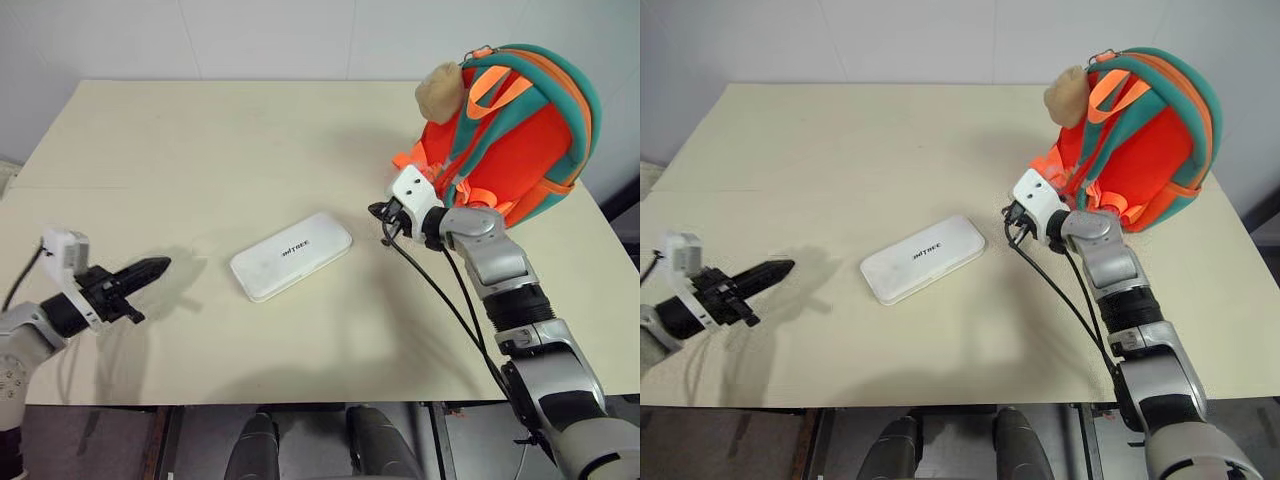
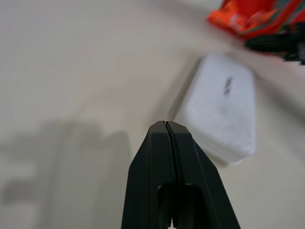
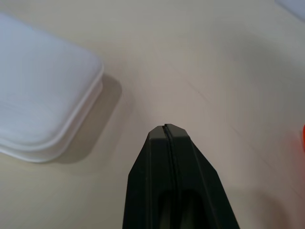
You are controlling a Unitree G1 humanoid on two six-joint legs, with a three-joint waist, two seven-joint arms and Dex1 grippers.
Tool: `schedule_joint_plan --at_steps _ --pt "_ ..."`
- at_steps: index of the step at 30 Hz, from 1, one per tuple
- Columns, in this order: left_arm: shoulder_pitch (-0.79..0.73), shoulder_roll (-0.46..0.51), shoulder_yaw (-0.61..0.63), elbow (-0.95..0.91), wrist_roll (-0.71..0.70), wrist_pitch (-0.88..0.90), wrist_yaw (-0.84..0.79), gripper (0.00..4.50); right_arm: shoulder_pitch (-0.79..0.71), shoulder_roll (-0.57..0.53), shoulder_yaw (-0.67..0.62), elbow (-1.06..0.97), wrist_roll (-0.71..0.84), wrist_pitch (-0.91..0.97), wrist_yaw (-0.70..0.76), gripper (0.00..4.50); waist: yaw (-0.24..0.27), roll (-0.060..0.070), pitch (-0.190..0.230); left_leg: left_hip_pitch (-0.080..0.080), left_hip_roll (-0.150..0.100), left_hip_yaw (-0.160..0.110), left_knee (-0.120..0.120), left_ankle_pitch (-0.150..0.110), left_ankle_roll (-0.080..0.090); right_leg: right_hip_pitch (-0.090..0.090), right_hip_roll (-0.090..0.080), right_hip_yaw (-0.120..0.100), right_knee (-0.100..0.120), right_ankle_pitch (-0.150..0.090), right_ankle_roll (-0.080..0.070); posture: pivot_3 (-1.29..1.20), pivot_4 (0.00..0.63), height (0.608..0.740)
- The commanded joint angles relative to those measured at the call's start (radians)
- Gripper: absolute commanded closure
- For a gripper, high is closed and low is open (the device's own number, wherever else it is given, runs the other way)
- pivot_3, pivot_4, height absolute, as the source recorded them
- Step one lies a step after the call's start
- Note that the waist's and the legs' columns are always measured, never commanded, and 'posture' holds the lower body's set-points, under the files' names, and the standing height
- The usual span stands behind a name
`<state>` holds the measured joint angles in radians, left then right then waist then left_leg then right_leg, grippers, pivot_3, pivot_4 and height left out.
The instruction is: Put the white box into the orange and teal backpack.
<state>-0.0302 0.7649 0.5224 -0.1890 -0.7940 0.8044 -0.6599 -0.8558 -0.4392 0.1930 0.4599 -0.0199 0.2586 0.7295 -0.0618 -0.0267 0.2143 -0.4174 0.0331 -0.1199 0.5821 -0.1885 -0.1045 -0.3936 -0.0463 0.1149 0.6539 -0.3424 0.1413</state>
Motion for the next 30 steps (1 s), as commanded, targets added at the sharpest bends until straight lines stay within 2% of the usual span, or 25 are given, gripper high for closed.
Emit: schedule_joint_plan --at_steps 1,5,10,18,30 --pt "-0.008 -0.008 -0.022 -0.071 -0.045 0.083 0.048 4.49 -0.033 0.016 0.006 0.033 -0.025 -0.041 -0.013 4.50 0.003 0.000 0.000 0.000 0.000 0.000 0.000 0.000 0.000 0.000 0.000 0.000 0.000 0.000 0.000 0.00 0.150 0.740" --pt "-0.057 -0.054 -0.075 -0.034 -0.050 0.094 0.048 4.49 -0.068 0.044 0.035 0.109 -0.062 -0.035 -0.004 4.50 0.005 0.000 0.000 -0.001 0.000 0.000 0.000 0.000 0.000 0.000 0.000 0.000 0.000 0.000 0.000 0.00 0.150 0.740" --pt "-0.103 -0.088 -0.118 -0.016 -0.080 0.136 0.035 4.49 -0.080 0.061 0.039 0.112 -0.068 -0.027 0.010 4.50 0.003 0.000 0.000 0.000 0.000 0.000 0.000 0.000 -0.001 0.000 0.000 0.000 0.000 0.000 0.000 0.00 0.150 0.740" --pt "-0.101 -0.058 -0.181 -0.010 -0.077 0.234 0.016 4.49 -0.080 0.077 0.043 0.093 -0.069 -0.019 0.019 4.50 -0.001 0.000 0.000 0.000 0.000 0.000 -0.001 0.000 -0.001 0.000 0.000 0.000 0.000 0.000 0.000 0.00 0.150 0.740" --pt "-0.159 -0.126 -0.231 0.023 -0.020 0.142 0.014 4.49 -0.016 0.074 0.072 -0.065 -0.053 0.043 0.124 4.50 0.004 0.000 0.000 0.000 0.000 0.000 -0.001 0.001 -0.001 0.000 0.000 0.000 -0.001 0.000 0.000 0.00 0.150 0.740"
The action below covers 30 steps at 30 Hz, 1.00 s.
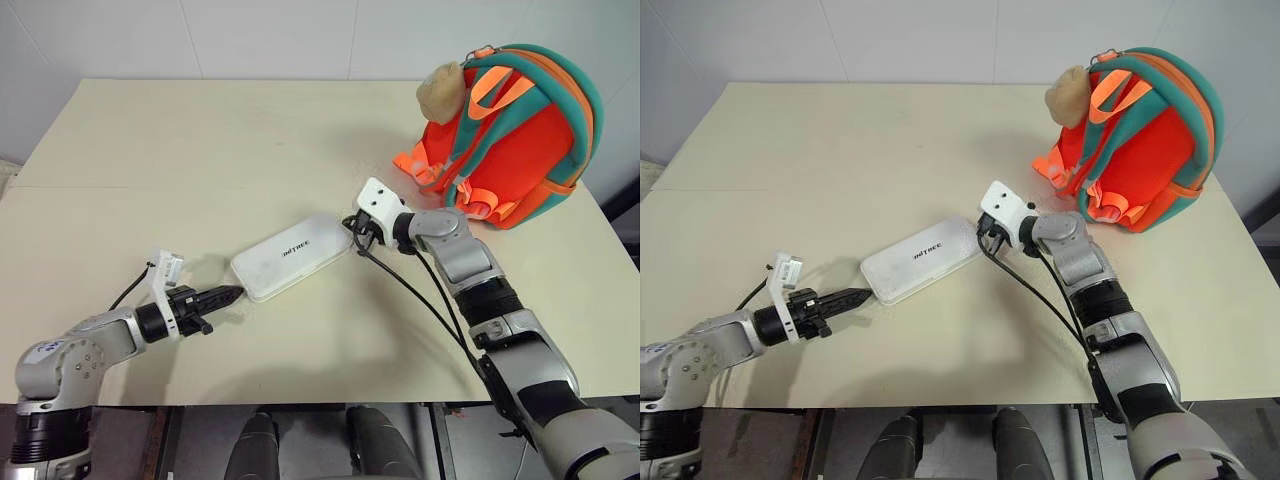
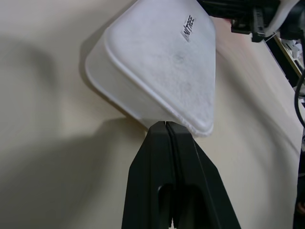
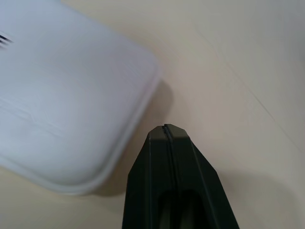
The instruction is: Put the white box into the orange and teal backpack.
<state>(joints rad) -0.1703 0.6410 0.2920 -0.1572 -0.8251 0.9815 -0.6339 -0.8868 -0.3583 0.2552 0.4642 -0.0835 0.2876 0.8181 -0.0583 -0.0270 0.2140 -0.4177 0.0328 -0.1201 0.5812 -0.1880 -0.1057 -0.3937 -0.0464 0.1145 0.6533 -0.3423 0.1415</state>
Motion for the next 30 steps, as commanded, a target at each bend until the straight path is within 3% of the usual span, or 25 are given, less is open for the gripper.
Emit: schedule_joint_plan --at_steps 1,21,30 --pt "-0.022 -0.003 -0.005 -0.007 0.019 -0.047 -0.019 4.49 0.020 -0.009 0.011 -0.084 0.011 0.021 0.039 4.50 0.000 0.000 0.000 0.000 0.000 0.000 0.000 0.000 0.000 0.000 0.000 0.000 0.000 0.000 0.000 0.00 0.150 0.740" --pt "-0.088 0.002 -0.021 0.054 0.078 -0.092 -0.060 4.49 0.170 -0.122 0.072 -0.446 0.056 0.200 0.244 4.50 0.001 0.000 0.000 0.000 0.000 0.000 0.000 0.000 0.000 0.000 0.000 0.000 0.000 0.000 0.000 0.00 0.150 0.740" --pt "-0.086 0.087 -0.057 0.018 0.065 -0.028 -0.141 4.49 0.231 -0.185 0.075 -0.639 0.118 0.299 0.331 4.50 0.002 0.000 0.000 -0.001 0.000 0.000 0.000 0.000 0.000 0.000 0.000 0.000 -0.001 0.000 0.000 0.00 0.150 0.740"
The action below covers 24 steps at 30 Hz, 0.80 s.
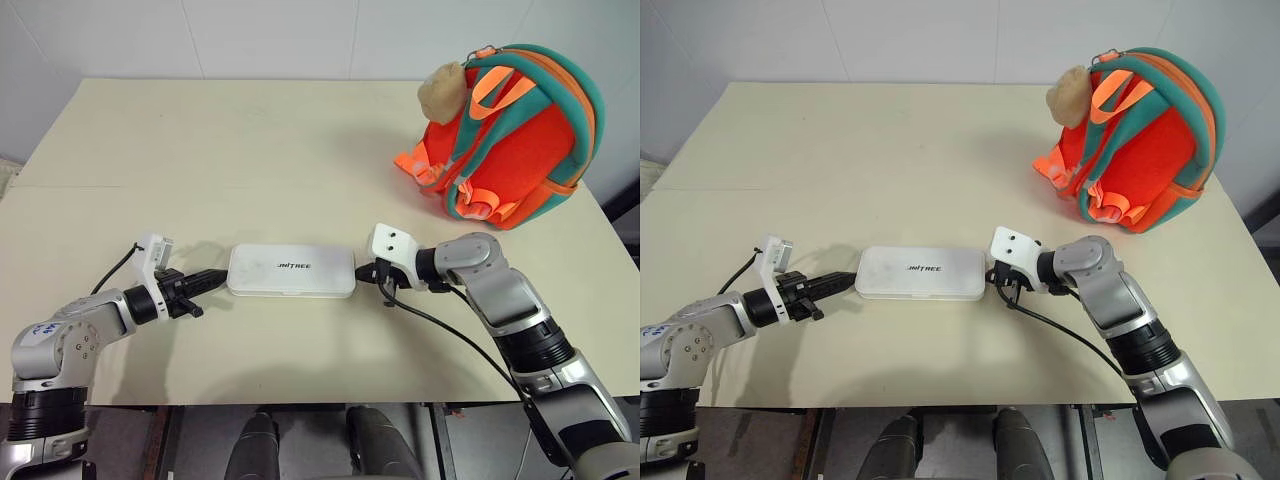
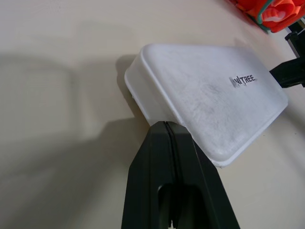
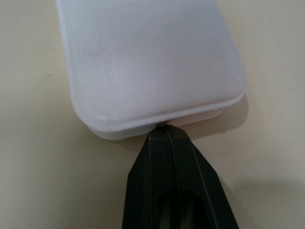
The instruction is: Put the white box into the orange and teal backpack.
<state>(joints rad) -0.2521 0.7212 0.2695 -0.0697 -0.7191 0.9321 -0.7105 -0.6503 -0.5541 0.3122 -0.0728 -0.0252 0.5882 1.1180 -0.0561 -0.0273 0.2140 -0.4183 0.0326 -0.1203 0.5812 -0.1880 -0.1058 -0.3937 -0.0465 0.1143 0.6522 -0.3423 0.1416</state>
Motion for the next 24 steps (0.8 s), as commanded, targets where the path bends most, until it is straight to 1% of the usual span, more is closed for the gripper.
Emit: schedule_joint_plan --at_steps 1,3,7,9,17,24 --pt "0.001 0.016 -0.038 -0.077 -0.043 0.029 -0.075 4.49 -0.002 0.005 0.016 -0.117 0.065 0.008 0.037 4.50 0.000 0.000 0.000 0.000 0.000 0.000 0.000 0.000 0.000 0.000 0.000 0.000 0.000 0.000 0.000 0.00 0.150 0.740" --pt "0.010 0.029 -0.042 -0.091 -0.047 0.041 -0.090 4.49 0.006 -0.007 0.014 -0.143 0.076 0.024 0.045 4.50 0.000 0.000 0.000 0.000 0.000 0.000 0.000 0.000 0.000 0.000 0.000 0.000 0.000 0.000 0.000 0.00 0.150 0.740" --pt "0.045 0.101 -0.059 -0.151 -0.062 0.103 -0.145 4.49 0.043 -0.057 0.008 -0.231 0.107 0.072 0.075 4.50 0.001 0.000 0.000 -0.001 0.000 0.000 -0.001 0.000 0.000 -0.001 0.000 0.000 -0.002 0.000 0.000 0.00 0.150 0.740" --pt "0.053 0.116 -0.066 -0.160 -0.054 0.106 -0.160 4.49 0.053 -0.075 0.005 -0.252 0.116 0.086 0.079 4.50 0.001 0.000 0.000 -0.001 0.000 0.000 -0.002 0.000 0.000 -0.001 0.000 0.000 -0.003 0.000 0.000 0.00 0.150 0.740" --pt "0.035 0.098 -0.098 -0.154 -0.026 0.089 -0.163 4.49 0.079 -0.126 0.005 -0.276 0.132 0.108 0.076 4.50 0.002 0.000 0.000 -0.002 0.000 0.000 -0.002 0.000 0.000 0.000 0.000 0.000 -0.005 0.000 0.000 0.00 0.150 0.740" --pt "0.033 0.097 -0.141 -0.117 0.046 0.021 -0.166 4.49 0.131 -0.179 0.023 -0.251 0.098 0.059 0.071 4.50 0.005 0.000 0.000 -0.002 0.000 0.000 -0.002 0.000 0.000 0.000 0.000 0.000 -0.006 0.000 0.000 0.00 0.150 0.740"
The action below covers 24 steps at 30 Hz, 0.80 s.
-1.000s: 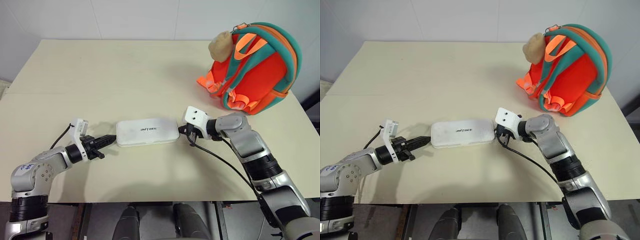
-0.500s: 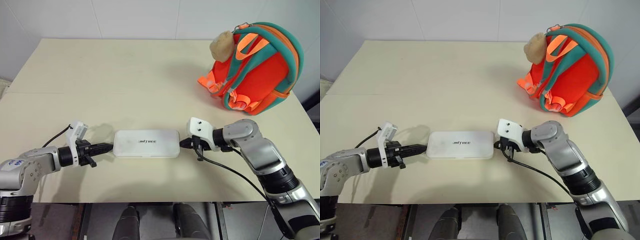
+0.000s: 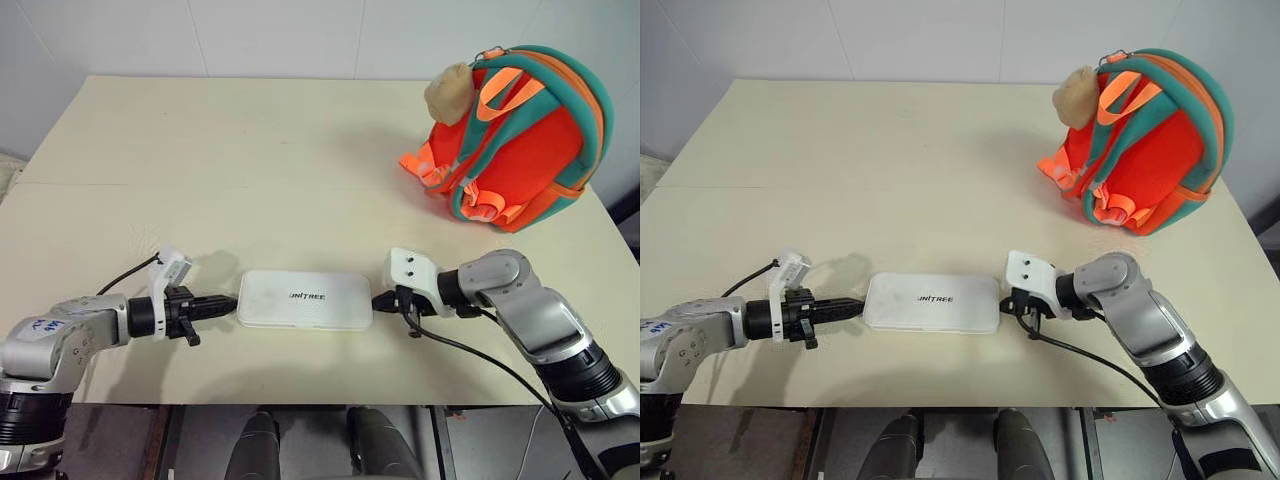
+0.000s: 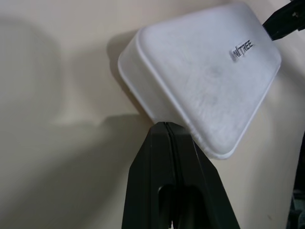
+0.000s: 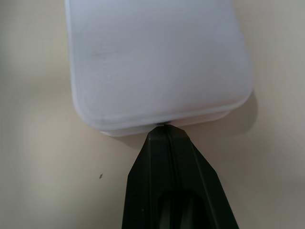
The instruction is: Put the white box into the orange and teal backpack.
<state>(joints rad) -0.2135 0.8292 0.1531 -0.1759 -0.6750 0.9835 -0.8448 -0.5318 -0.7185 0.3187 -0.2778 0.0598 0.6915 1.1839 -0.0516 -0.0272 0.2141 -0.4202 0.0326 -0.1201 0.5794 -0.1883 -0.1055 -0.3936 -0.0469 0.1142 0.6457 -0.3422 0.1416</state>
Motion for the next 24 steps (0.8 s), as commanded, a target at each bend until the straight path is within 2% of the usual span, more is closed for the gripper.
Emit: schedule_joint_plan --at_steps 1,7,16,18,19,24 --pt "-0.005 -0.010 -0.023 -0.007 0.004 -0.036 -0.033 4.49 0.017 -0.023 0.018 -0.036 0.004 -0.057 0.003 4.50 0.000 0.000 0.000 0.000 0.000 0.000 0.000 0.000 0.000 0.000 0.000 0.000 0.000 0.000 0.000 0.00 0.150 0.740" --pt "0.004 0.010 0.010 0.007 0.008 -0.047 -0.041 4.49 0.028 -0.085 0.021 0.053 -0.053 -0.146 -0.012 4.50 0.000 0.000 0.000 0.000 0.000 0.000 0.000 0.000 0.000 0.000 0.000 0.000 0.000 0.000 0.000 0.00 0.150 0.740" --pt "-0.001 0.028 0.090 0.064 0.026 -0.119 -0.044 4.49 -0.037 -0.110 -0.006 0.202 -0.090 -0.224 -0.056 4.50 0.001 0.000 0.000 0.000 0.000 0.000 0.006 0.001 0.001 0.003 0.000 0.000 -0.002 0.001 -0.003 0.00 0.150 0.740" --pt "-0.012 0.025 0.112 0.086 0.027 -0.156 -0.051 4.49 -0.071 -0.104 -0.029 0.248 -0.093 -0.242 -0.085 4.50 0.000 0.000 0.000 0.000 0.000 0.000 0.007 0.001 0.002 0.004 0.000 0.000 -0.002 0.000 -0.007 0.00 0.150 0.740" --pt "-0.017 0.023 0.120 0.095 0.030 -0.174 -0.051 4.49 -0.087 -0.099 -0.038 0.271 -0.094 -0.247 -0.099 4.50 0.001 0.000 0.000 0.000 0.000 0.000 0.008 0.001 0.002 0.004 0.000 0.001 -0.003 -0.003 -0.013 0.00 0.150 0.740" --pt "-0.056 -0.003 0.159 0.153 0.036 -0.250 -0.022 4.49 -0.153 -0.025 -0.124 0.363 -0.047 -0.284 -0.185 4.50 -0.001 0.000 0.000 0.000 0.000 0.001 0.008 0.002 0.003 0.003 0.000 0.001 -0.002 -0.001 -0.012 0.00 0.150 0.740"
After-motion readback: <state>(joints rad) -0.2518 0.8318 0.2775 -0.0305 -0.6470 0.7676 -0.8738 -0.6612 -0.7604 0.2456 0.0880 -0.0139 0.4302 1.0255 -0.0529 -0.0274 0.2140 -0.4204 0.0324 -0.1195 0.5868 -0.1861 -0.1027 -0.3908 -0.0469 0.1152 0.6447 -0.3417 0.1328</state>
